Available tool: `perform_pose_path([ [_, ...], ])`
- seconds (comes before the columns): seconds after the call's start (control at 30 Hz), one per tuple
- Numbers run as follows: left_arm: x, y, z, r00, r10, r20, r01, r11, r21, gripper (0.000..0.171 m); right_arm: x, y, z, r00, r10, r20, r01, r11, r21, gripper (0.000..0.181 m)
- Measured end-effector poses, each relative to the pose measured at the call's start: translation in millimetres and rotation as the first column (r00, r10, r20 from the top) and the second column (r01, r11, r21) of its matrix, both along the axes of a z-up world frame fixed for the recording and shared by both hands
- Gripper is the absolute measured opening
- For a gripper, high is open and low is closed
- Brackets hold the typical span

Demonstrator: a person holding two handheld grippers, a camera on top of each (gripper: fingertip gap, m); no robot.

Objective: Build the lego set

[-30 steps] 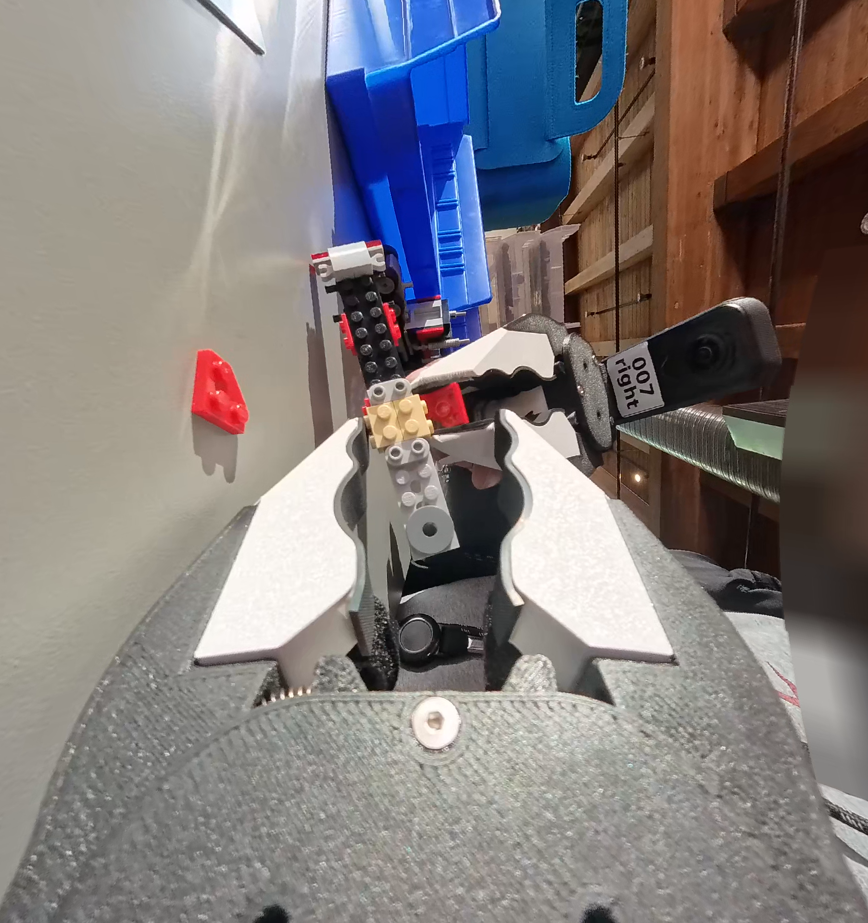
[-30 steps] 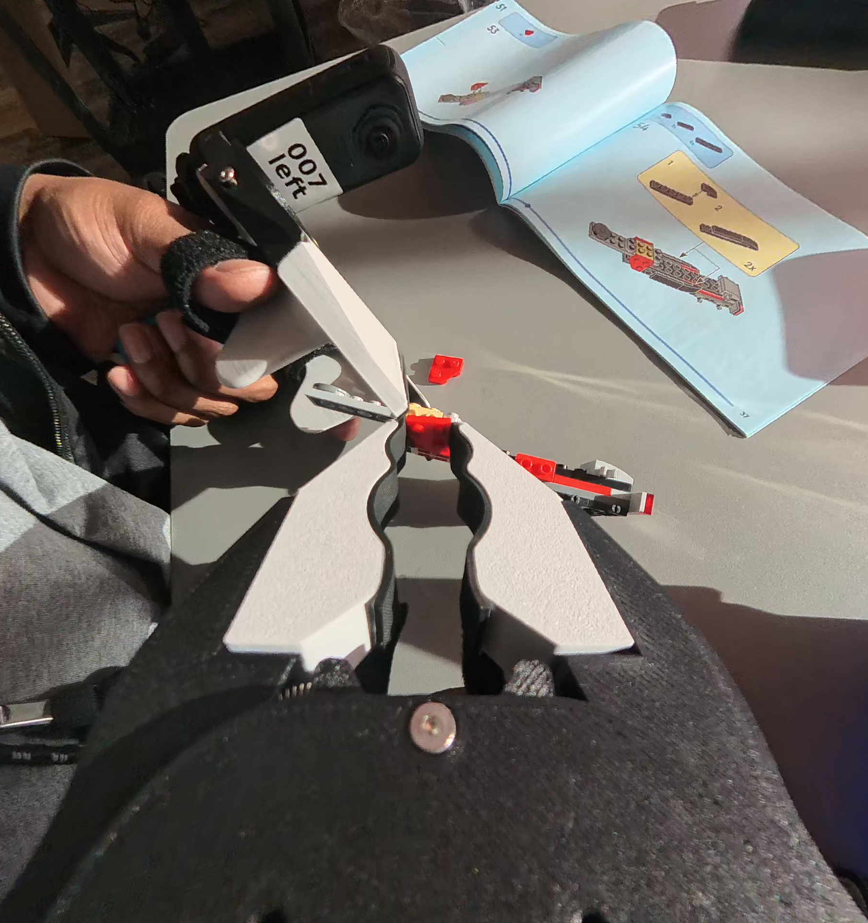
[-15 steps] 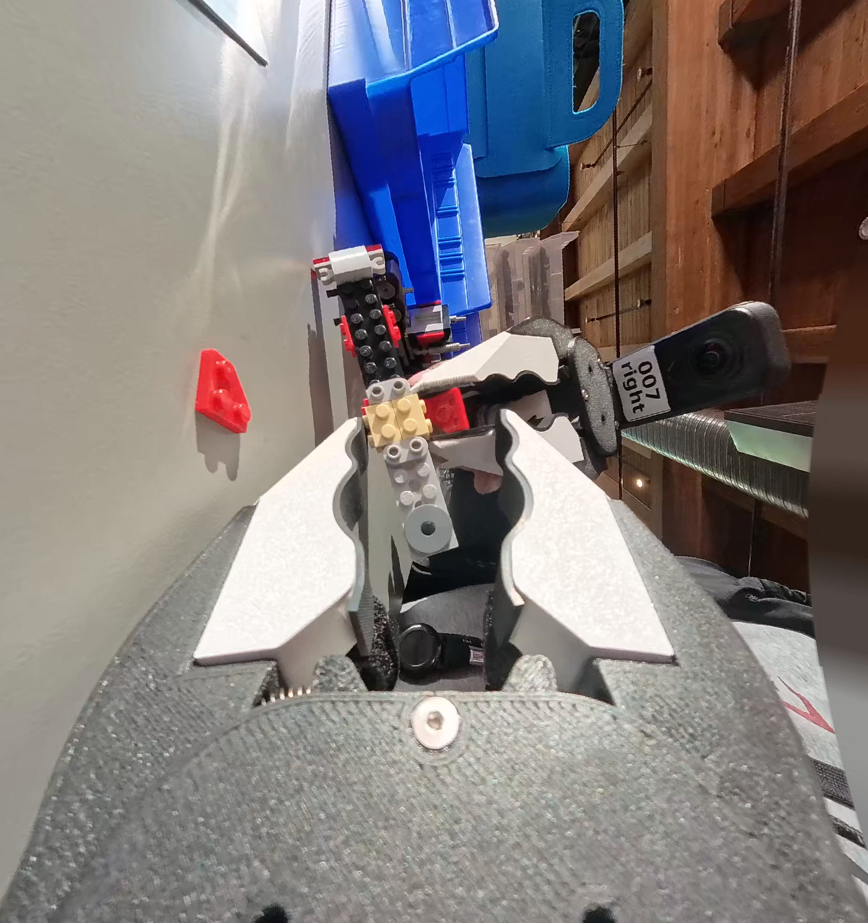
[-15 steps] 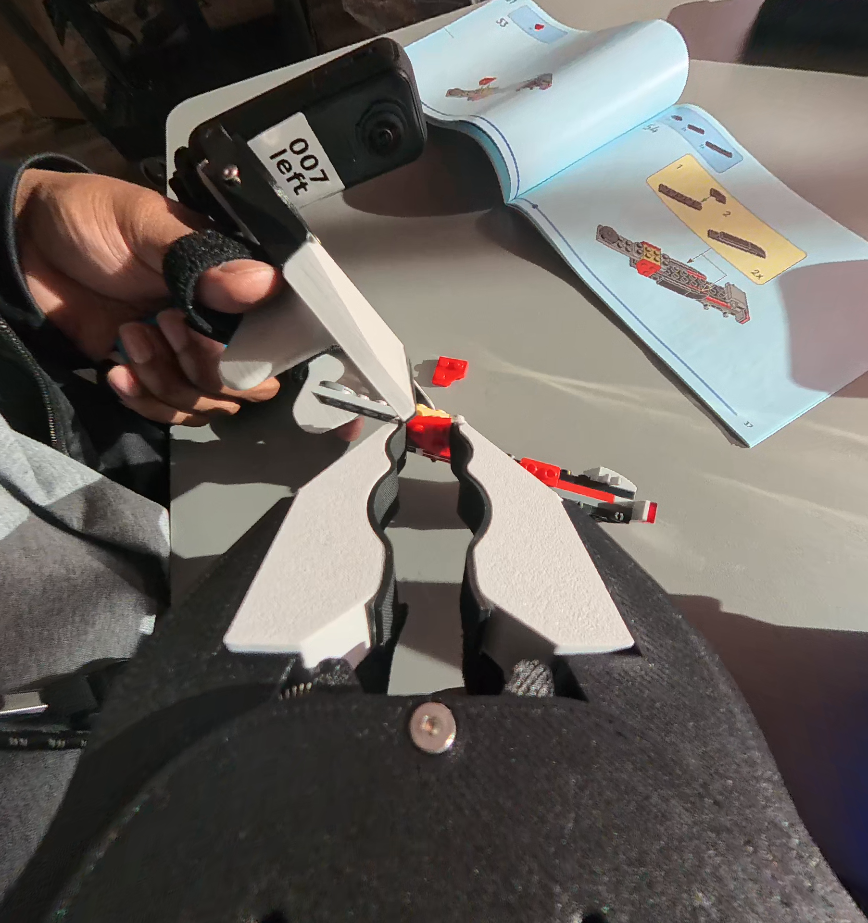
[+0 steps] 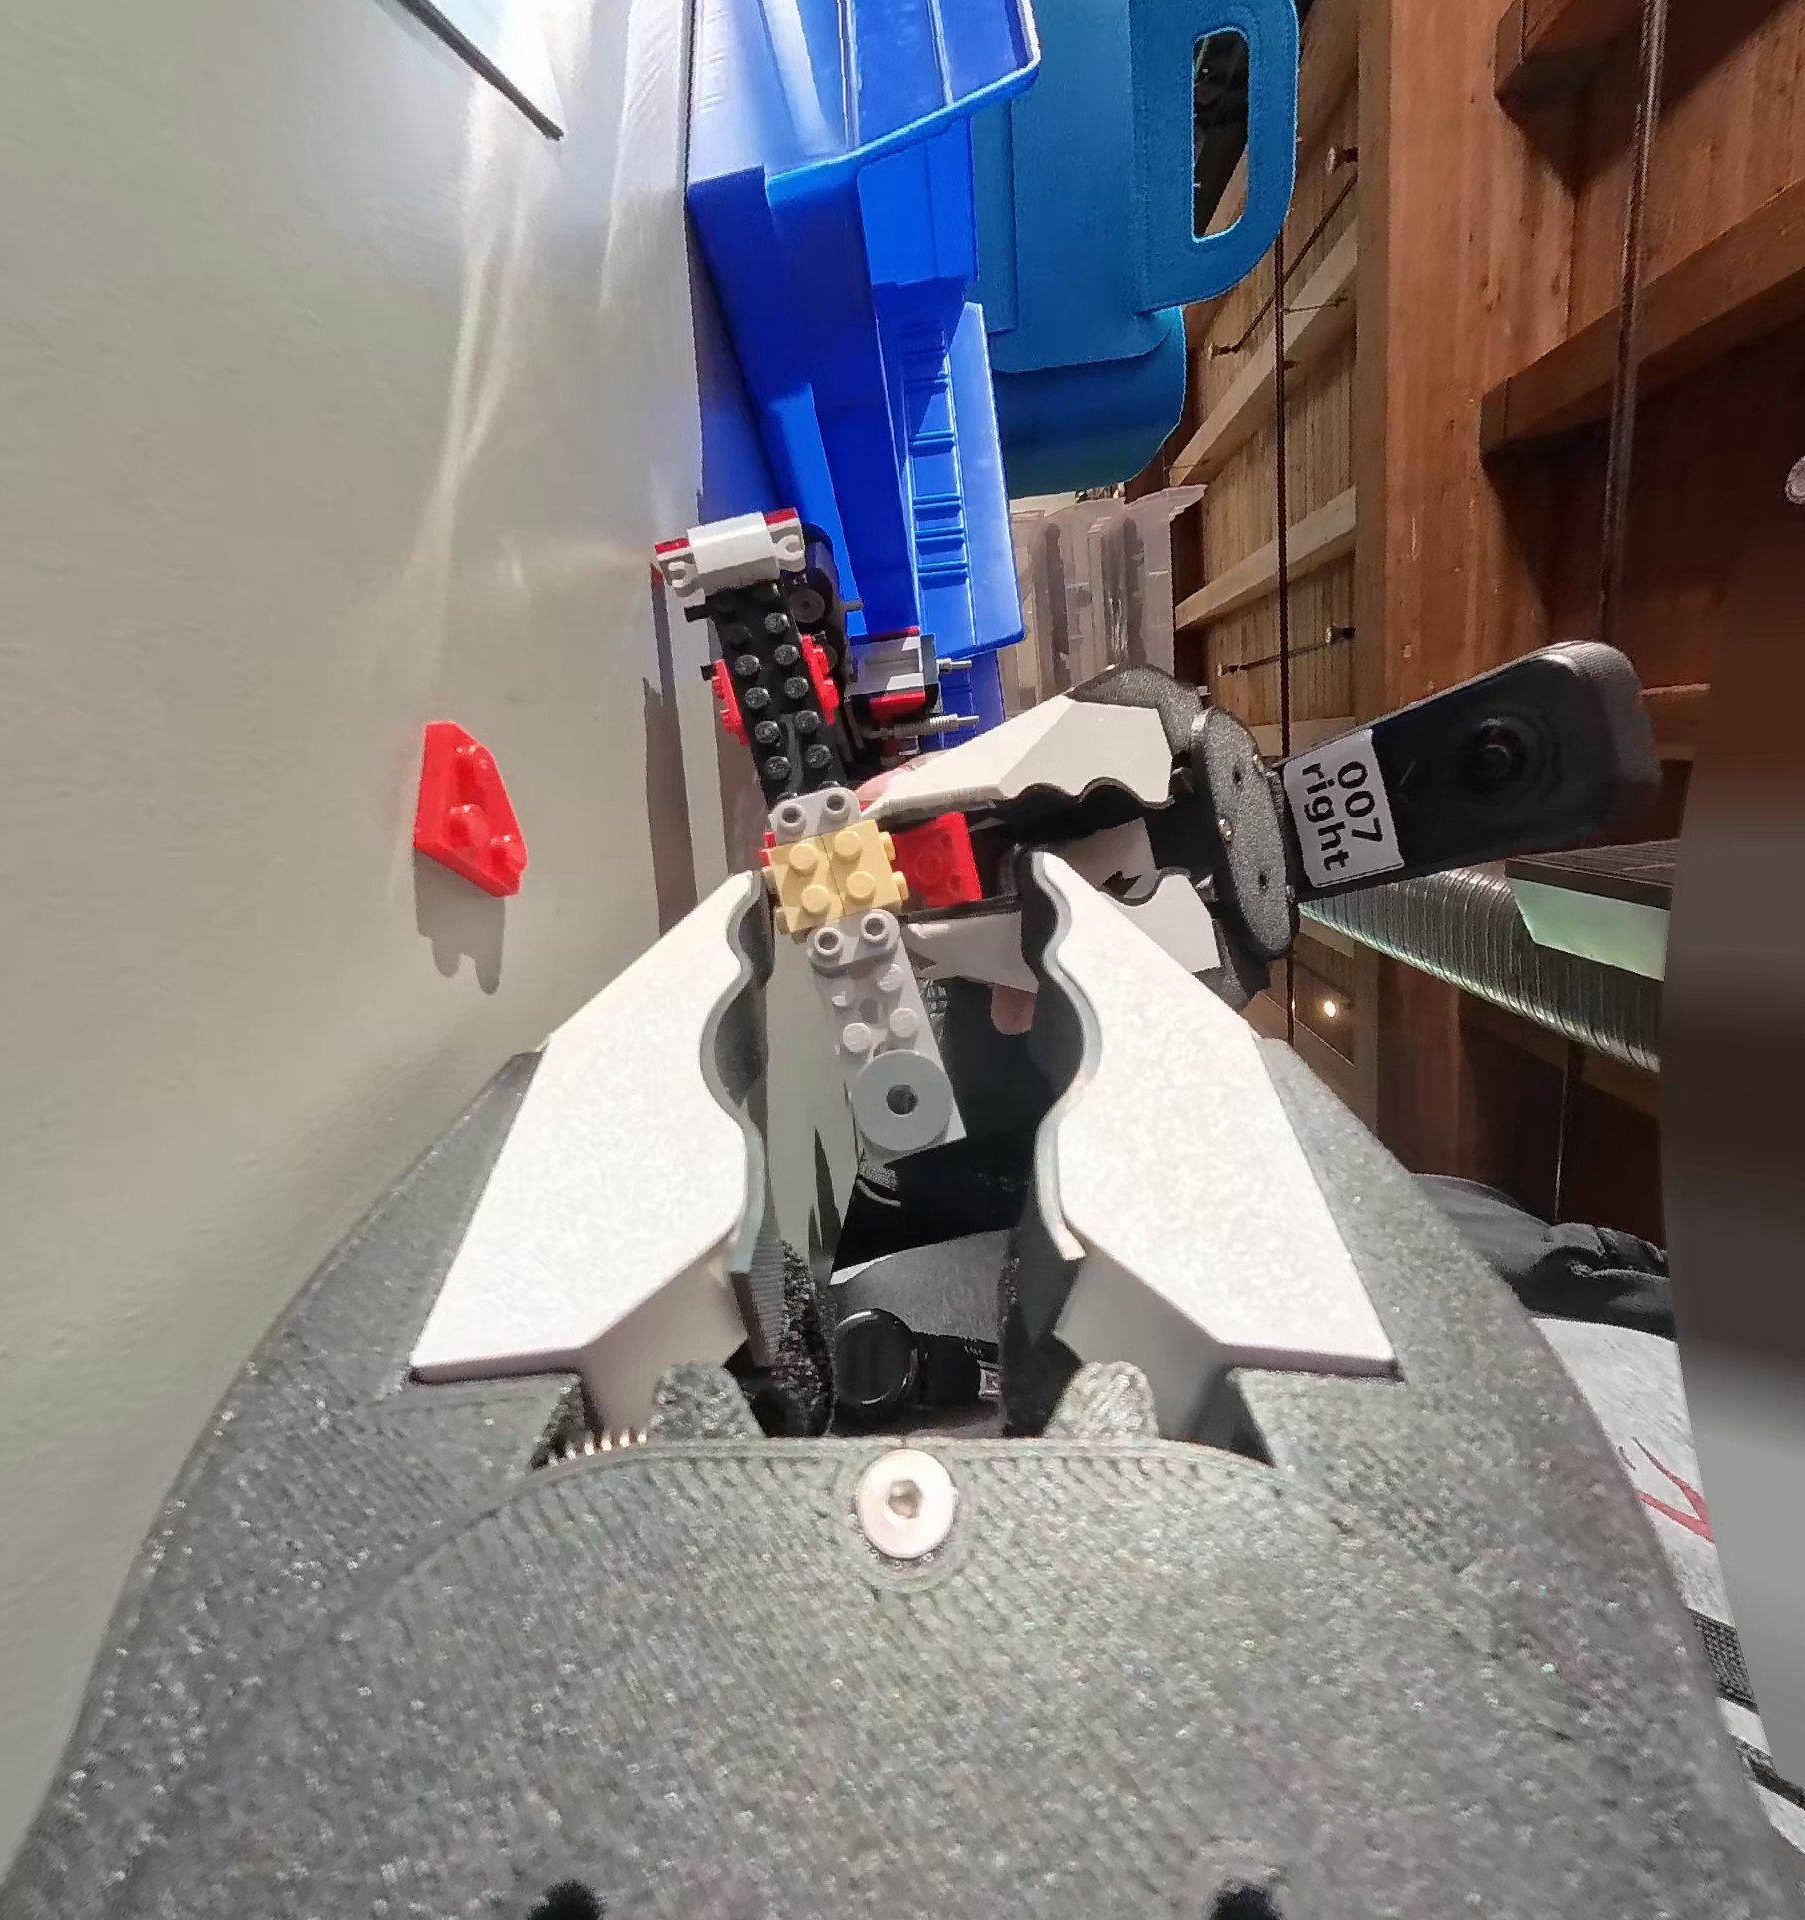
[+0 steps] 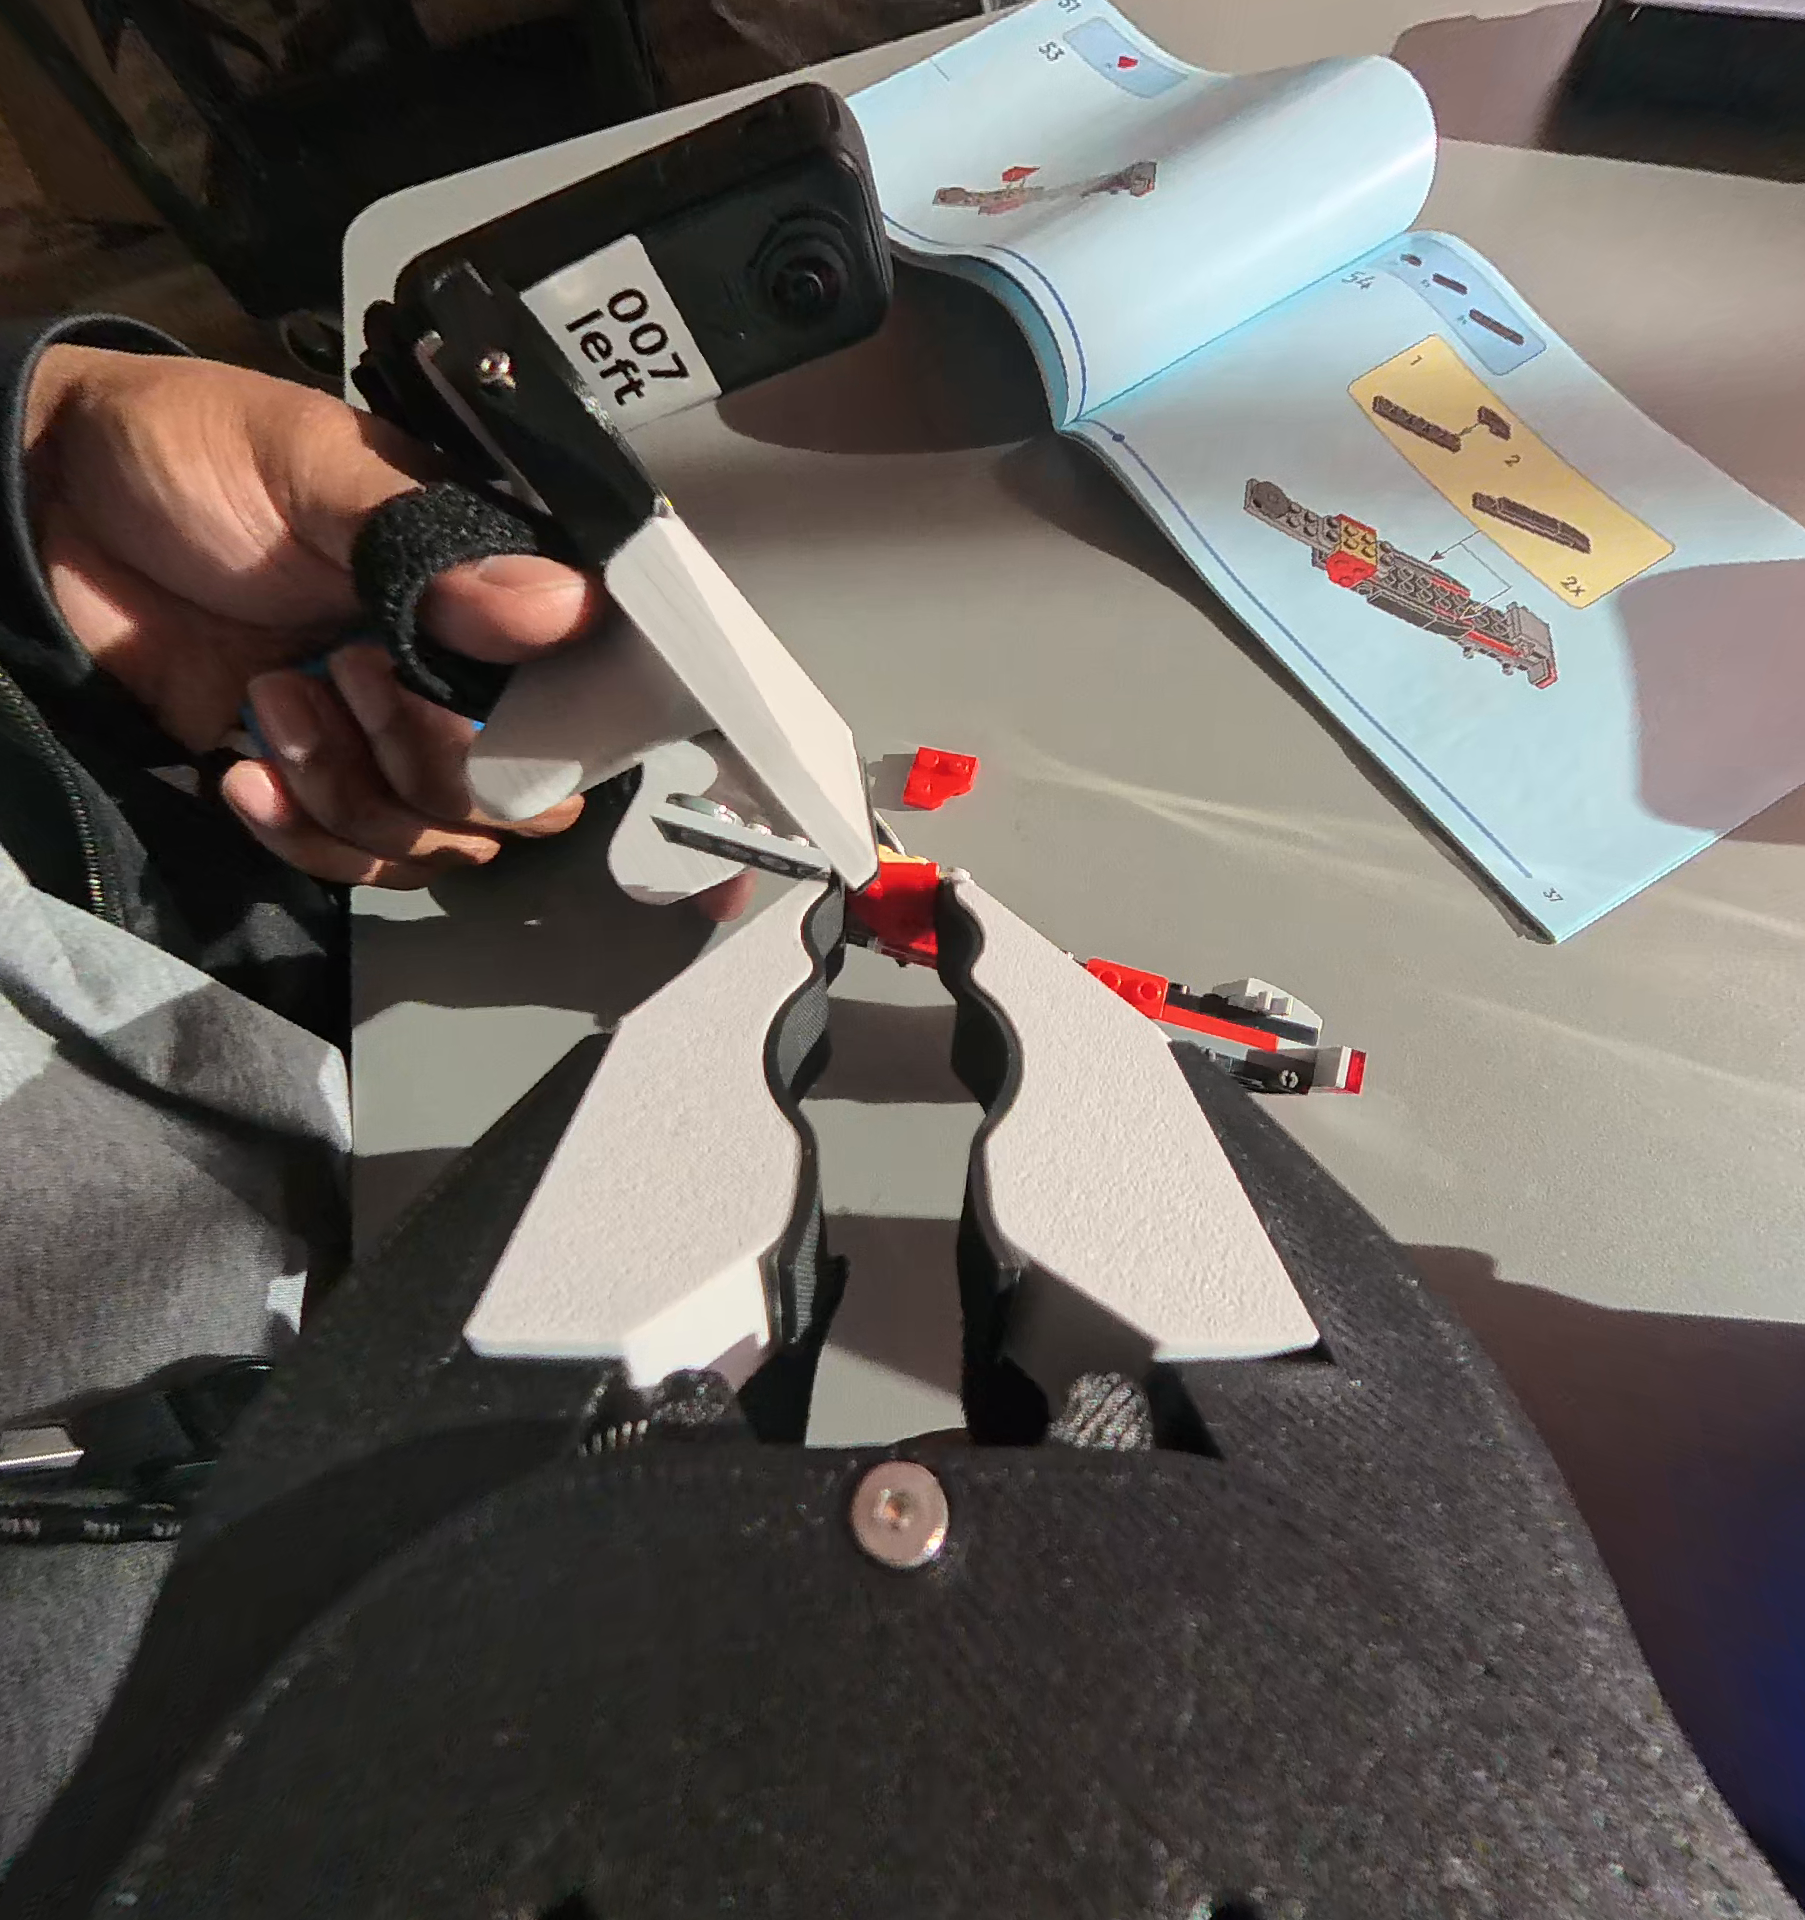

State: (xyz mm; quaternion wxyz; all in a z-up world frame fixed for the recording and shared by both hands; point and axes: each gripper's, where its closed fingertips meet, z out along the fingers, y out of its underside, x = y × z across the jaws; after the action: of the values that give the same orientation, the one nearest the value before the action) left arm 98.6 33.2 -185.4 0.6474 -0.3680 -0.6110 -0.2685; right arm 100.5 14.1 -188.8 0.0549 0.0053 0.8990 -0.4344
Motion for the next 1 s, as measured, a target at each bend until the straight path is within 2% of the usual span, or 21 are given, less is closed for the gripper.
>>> perform_pose_path([
  [0.53, -1.2, -3.0, -1.7, 1.000, 0.025, 0.014, -0.025, 1.000, 0.001, 0.031, 0.1, -1.7, 6.7, 1.000, 0.005, 0.029, -0.002, 0.997, -0.079, 0.019],
  [1.0, -1.3, -4.5, 2.1, 0.999, 0.033, -0.003, -0.032, 0.999, 0.018, 0.029, -1.5, -1.5, 11.5, 1.000, 0.008, 0.000, -0.007, 0.988, -0.152, 0.023],
])
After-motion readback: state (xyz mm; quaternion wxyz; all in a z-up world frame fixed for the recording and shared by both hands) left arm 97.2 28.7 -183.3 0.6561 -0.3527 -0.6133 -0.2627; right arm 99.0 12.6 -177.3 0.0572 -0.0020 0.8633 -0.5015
